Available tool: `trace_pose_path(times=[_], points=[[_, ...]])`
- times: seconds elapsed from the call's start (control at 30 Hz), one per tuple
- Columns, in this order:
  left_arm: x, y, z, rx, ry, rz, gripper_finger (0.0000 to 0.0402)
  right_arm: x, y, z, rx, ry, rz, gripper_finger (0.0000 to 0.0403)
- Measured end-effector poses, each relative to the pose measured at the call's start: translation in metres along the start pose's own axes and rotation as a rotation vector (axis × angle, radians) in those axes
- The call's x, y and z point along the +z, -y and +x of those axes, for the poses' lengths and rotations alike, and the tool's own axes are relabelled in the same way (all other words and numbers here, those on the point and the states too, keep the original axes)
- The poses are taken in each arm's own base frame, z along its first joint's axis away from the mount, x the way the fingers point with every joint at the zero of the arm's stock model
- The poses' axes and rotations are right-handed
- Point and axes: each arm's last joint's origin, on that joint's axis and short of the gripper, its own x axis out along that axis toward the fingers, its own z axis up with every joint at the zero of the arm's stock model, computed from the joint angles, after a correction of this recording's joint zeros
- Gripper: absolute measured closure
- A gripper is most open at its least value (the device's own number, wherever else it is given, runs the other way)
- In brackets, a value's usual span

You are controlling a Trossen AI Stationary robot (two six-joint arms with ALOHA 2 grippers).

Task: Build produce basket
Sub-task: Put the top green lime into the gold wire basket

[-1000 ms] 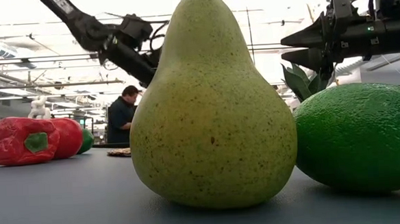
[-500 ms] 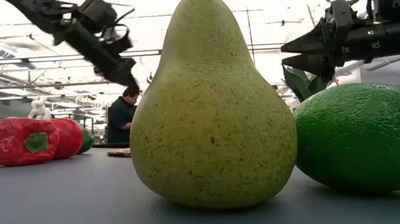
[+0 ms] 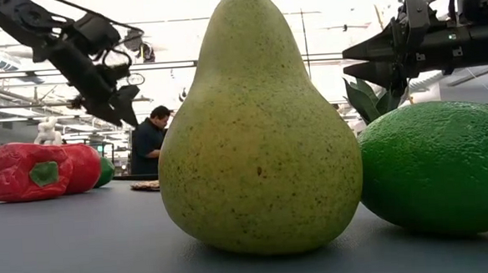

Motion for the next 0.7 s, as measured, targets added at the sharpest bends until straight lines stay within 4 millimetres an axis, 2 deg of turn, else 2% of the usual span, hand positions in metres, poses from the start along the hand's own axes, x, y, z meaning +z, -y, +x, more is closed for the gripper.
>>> trace_pose_path(times=[0.17, 0.37, 0.5, 0.57, 0.7], points=[[-0.002, 0.007, 0.018, -0.099, -0.038, -0.105, 0.0066, 0.002, -0.001, 0.0, 0.005, 0.021, 0.005, 0.0193], [-0.009, 0.009, 0.022, -0.089, -0.142, -0.123, 0.0058, 0.004, -0.001, 0.0, 0.012, 0.036, 0.007, 0.0192], [0.016, 0.016, 0.01, -0.135, -0.084, -0.187, 0.0058, 0.004, -0.001, 0.0, 0.005, 0.038, -0.035, 0.0187], [0.025, 0.025, 0.006, -0.18, -0.034, -0.117, 0.0062, 0.004, 0.0, 0.0, 0.0, 0.043, -0.064, 0.0182], [0.03, 0.037, 0.007, -0.222, 0.013, -0.003, 0.0075, 0.005, 0.001, 0.001, -0.006, 0.048, -0.114, 0.017]])
